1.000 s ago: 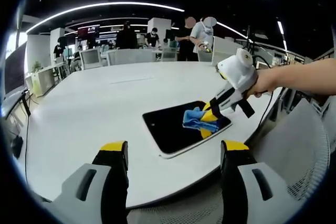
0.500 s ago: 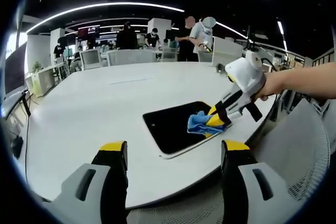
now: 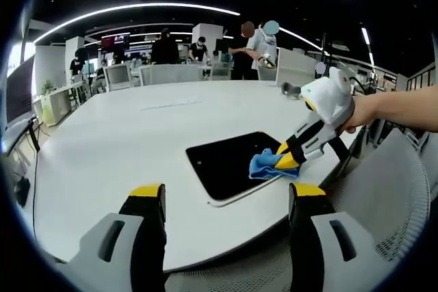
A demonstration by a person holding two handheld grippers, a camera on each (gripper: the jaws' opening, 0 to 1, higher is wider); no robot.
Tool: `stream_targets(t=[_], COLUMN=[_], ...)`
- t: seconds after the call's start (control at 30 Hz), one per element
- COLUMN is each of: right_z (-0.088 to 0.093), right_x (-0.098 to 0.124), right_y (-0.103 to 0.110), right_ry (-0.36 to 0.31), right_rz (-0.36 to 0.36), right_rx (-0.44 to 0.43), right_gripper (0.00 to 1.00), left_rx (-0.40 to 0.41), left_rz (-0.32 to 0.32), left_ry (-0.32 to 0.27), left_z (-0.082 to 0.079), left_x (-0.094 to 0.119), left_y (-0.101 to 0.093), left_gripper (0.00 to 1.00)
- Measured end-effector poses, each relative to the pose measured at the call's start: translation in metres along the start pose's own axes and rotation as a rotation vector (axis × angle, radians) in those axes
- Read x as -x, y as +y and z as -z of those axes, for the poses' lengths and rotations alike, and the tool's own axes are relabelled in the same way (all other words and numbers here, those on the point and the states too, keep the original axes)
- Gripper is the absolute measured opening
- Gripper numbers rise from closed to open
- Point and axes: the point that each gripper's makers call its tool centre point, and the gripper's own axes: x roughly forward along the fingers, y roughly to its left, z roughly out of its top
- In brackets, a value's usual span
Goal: Wipe the mirror surface with the cleaning cloth until all visible marks leave the cleaned area.
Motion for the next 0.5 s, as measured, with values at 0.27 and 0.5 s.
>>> stream_targets(t=[0.27,0.5], right_z=[0.0017,0.0018], right_x=[0.0023,0.0033], right_y=[0.0048,0.0051], right_ry=[0.002,-0.042], right_rz=[0.000,0.027], right_rx=[0.051,0.047], right_gripper=[0.00,0.00], left_rx=[0.000,-0.001], left_rz=[-0.001,0.000], left_ry=[-0.004,-0.006], left_z=[-0.0005,-0.0008], left_x=[0.0001,0.0002], left_y=[0.0002,0.0003], left_gripper=[0.72,0.72])
